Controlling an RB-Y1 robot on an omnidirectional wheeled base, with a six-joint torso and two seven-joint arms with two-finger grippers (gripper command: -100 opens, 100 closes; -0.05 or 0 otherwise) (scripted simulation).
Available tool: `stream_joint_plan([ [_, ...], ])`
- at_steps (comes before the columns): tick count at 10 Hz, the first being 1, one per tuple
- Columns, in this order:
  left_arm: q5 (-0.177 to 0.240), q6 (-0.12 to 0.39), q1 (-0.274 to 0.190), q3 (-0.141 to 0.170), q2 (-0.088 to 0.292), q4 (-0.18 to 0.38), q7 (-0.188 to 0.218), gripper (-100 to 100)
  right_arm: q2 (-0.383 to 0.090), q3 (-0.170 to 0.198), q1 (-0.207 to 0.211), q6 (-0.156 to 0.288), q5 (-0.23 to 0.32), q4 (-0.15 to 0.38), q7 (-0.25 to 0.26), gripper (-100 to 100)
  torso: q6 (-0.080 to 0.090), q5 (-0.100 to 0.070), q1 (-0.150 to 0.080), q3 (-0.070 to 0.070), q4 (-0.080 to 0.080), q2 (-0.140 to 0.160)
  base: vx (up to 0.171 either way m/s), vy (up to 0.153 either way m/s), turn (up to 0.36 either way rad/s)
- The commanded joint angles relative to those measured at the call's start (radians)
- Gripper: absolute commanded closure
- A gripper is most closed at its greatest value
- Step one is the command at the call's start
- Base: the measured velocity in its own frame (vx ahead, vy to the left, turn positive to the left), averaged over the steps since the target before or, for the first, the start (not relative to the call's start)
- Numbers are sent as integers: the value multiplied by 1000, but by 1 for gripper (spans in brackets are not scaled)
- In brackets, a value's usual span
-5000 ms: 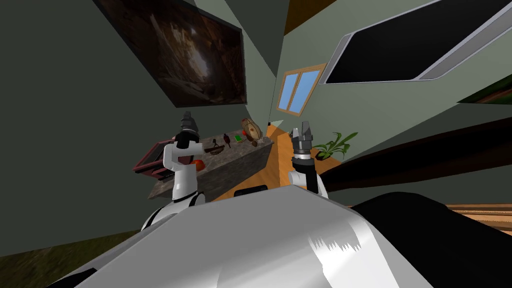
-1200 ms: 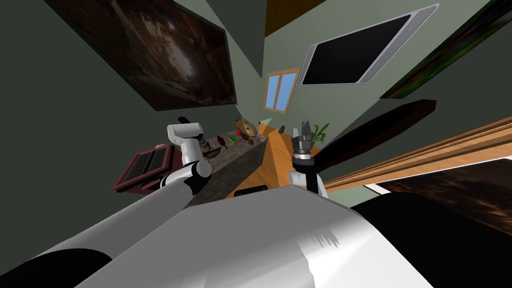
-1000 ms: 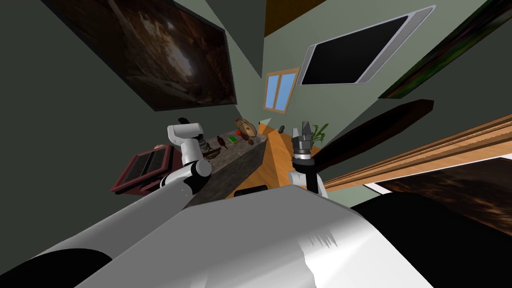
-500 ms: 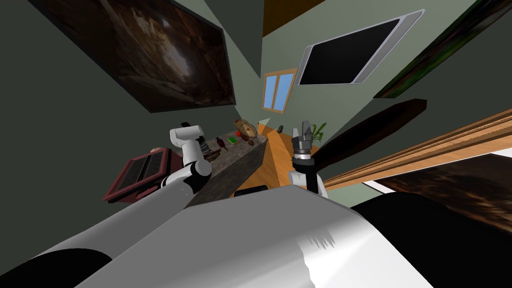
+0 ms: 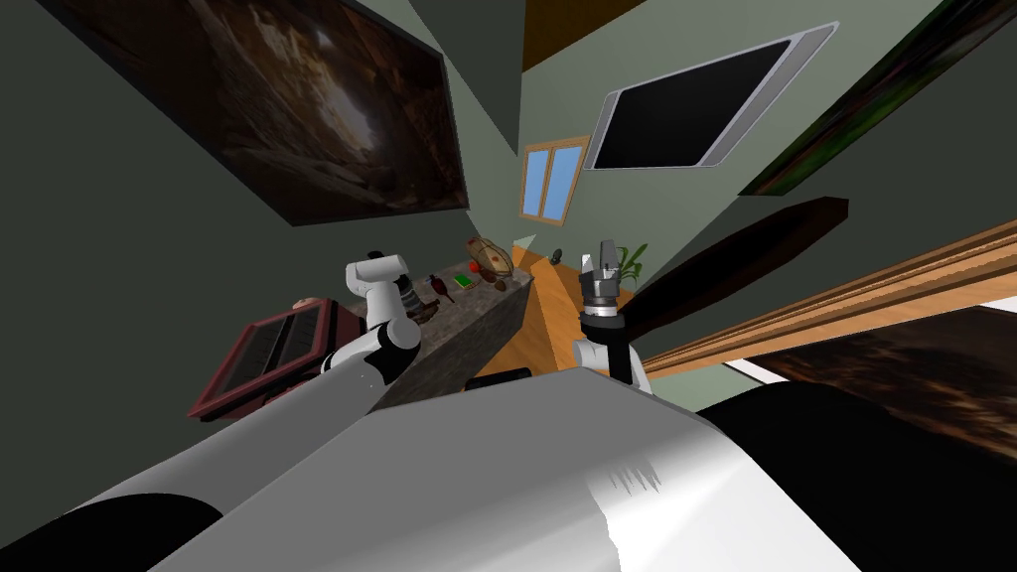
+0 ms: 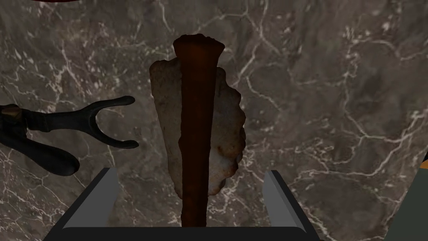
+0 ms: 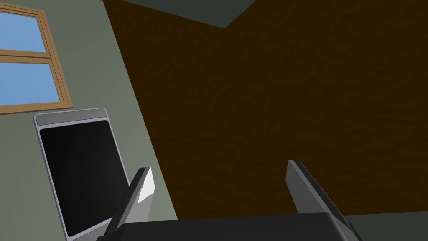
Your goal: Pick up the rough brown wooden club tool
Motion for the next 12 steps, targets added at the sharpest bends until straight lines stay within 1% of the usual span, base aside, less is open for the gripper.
stream_joint_plan([
  [1,0,0,0,0,0,0,0,0,0,0,0,0,0,0,0,0,0,0,0,0,0,0,5,5,2],
  [2,16,-32,19,-1,8,18,-11,-100,0,0,0,0,0,0,0,0,0,0,-1,1,0,2,26,-30,55],
  [4,33,-63,38,-2,15,36,-21,-100,0,0,0,0,0,0,0,0,0,-1,-5,0,0,0,39,-53,55],
  [5,27,-57,28,-1,16,43,-14,-100,0,0,0,0,0,0,0,0,0,-1,-5,0,0,0,15,-22,10],
  [6,29,-63,29,-1,17,46,-15,100,0,0,0,0,0,0,0,0,0,-1,-4,1,0,1,0,0,0],
  [10,29,-62,29,0,16,46,-15,100,0,0,0,0,0,0,0,0,0,-1,-2,1,1,2,0,0,0],
  [11,29,-62,29,-1,16,46,-15,0,0,0,0,0,0,0,0,0,0,-1,-2,1,1,2,0,0,0],
  [12,16,-32,19,-1,8,18,-11,100,0,0,0,0,0,0,0,0,0,-1,-2,1,1,2,-19,27,-61],
])
